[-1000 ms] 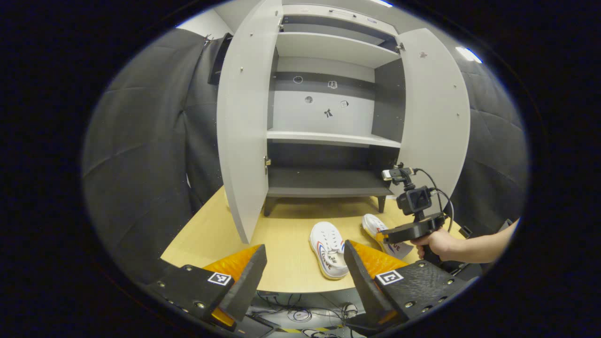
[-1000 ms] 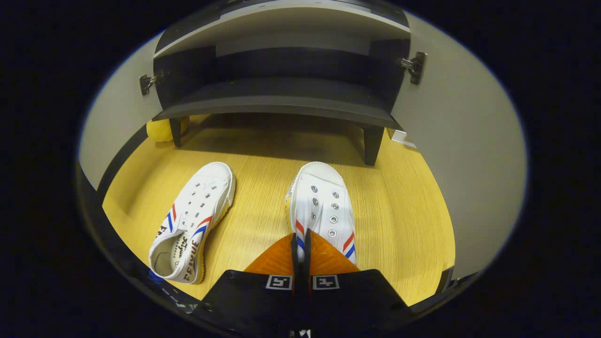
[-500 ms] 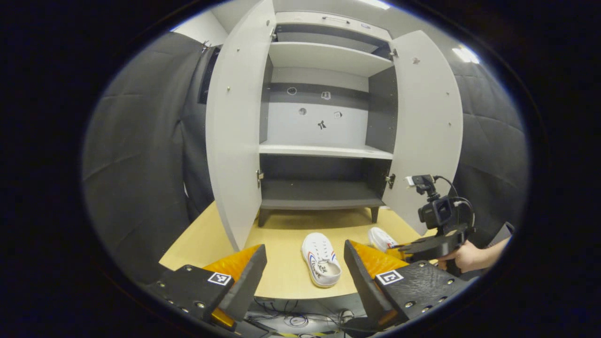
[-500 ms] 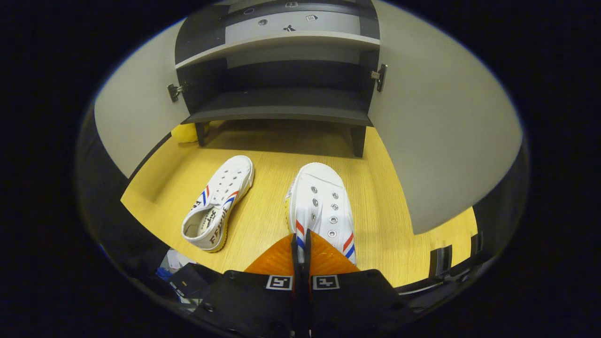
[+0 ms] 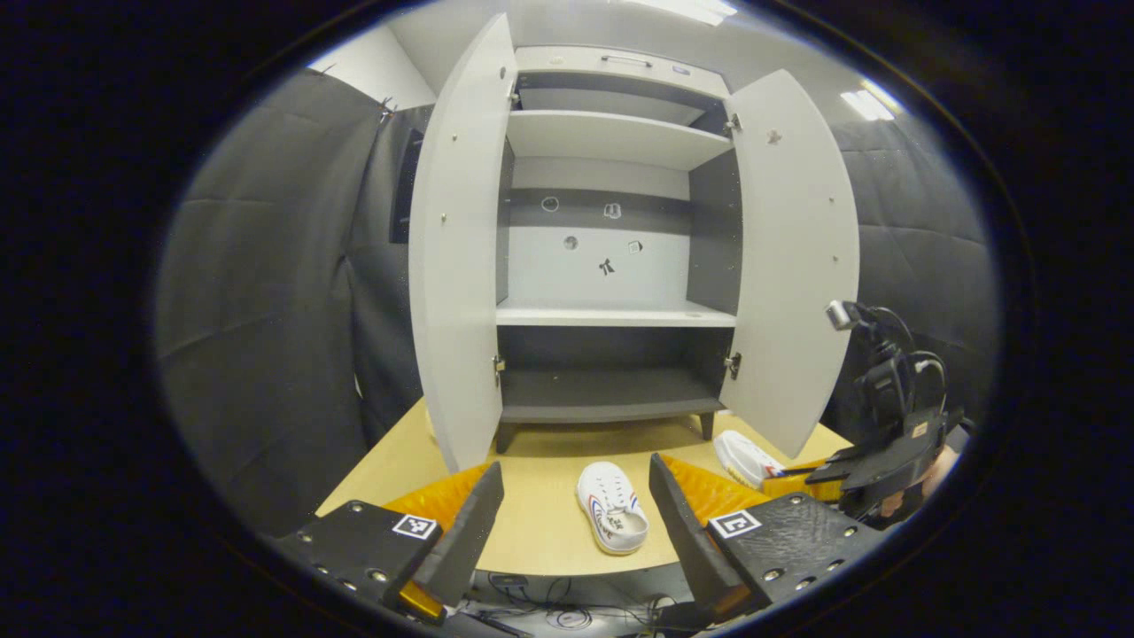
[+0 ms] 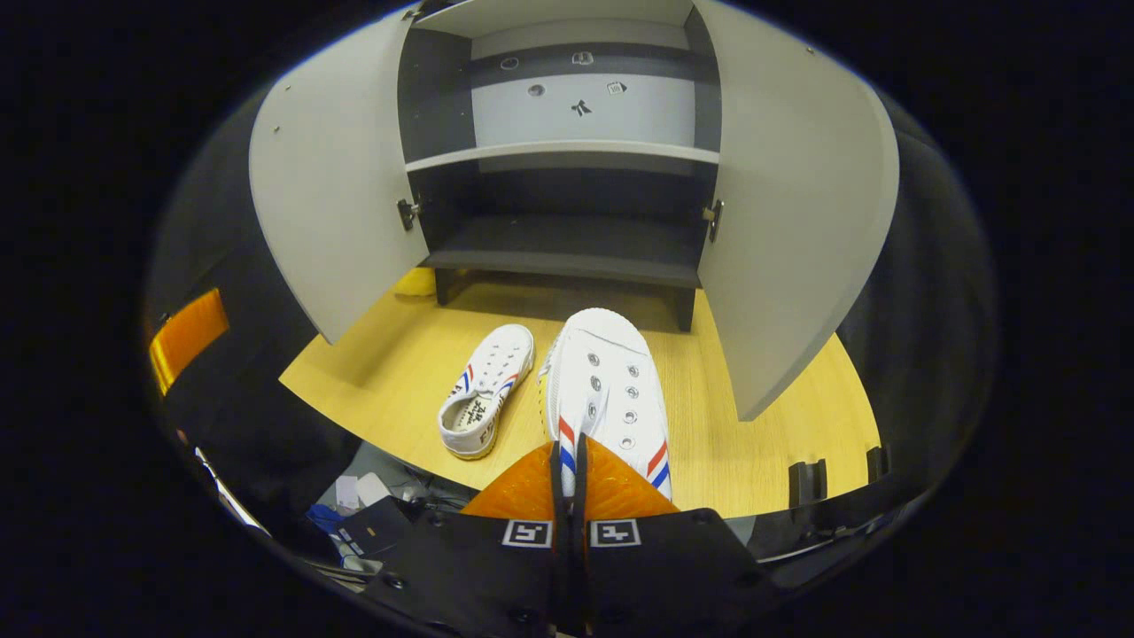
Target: Grab one shoe with the right hand and put it into the shoe cabinet, grab the other shoe with the left hand and put it into the shoe cabinet; then close the right door with the right hand and the left door with the left hand.
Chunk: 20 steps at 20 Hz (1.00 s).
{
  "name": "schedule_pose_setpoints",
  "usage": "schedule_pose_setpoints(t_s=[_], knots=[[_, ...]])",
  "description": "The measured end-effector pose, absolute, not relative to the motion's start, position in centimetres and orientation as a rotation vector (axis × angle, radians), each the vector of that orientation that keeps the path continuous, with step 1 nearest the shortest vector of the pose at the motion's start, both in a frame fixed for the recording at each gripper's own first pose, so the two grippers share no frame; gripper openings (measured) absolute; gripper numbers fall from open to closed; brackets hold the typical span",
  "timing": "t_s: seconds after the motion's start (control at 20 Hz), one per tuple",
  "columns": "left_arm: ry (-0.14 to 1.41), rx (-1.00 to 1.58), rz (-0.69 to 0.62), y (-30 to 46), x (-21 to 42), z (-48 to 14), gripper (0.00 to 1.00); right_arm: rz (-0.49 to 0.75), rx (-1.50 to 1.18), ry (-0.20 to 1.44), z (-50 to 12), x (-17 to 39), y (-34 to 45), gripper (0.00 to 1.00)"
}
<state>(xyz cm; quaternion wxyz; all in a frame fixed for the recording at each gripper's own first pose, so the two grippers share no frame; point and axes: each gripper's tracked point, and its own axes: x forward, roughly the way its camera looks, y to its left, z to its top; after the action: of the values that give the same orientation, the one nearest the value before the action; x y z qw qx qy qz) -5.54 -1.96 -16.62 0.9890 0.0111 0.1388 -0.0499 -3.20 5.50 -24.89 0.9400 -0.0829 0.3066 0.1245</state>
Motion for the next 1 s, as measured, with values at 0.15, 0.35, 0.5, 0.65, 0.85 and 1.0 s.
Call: schedule_pose_setpoints(t_s=[0.15,0.35,0.5,0.65,0.85,1.0], knots=[[0.289,0.012,-0.117,-1.8,-5.6,-16.7,0.95,0.273,-0.177,0.525,-19.9,-2.8,6.7,0.01],[0.288,0.024,-0.138,-2.1,-4.8,-16.7,0.95,0.304,-0.127,0.375,-13.4,-0.4,9.1,0.01],[0.278,-0.007,-0.145,-2.4,-4.4,-16.1,0.95,0.319,-0.124,0.294,-9.5,1.9,10.4,0.01],[0.28,0.03,-0.166,-3.0,-3.0,-15.3,0.95,0.311,-0.133,0.21,-6.1,5.1,11.0,0.02],[0.204,0.026,-0.195,-3.0,0.2,-10.2,1.0,0.3,-0.113,0.139,-2.3,10.6,12.0,0.0],[0.138,0.043,-0.162,-1.8,2.9,-6.6,1.0,0.278,-0.078,0.104,-0.5,15.0,12.4,0.0]])
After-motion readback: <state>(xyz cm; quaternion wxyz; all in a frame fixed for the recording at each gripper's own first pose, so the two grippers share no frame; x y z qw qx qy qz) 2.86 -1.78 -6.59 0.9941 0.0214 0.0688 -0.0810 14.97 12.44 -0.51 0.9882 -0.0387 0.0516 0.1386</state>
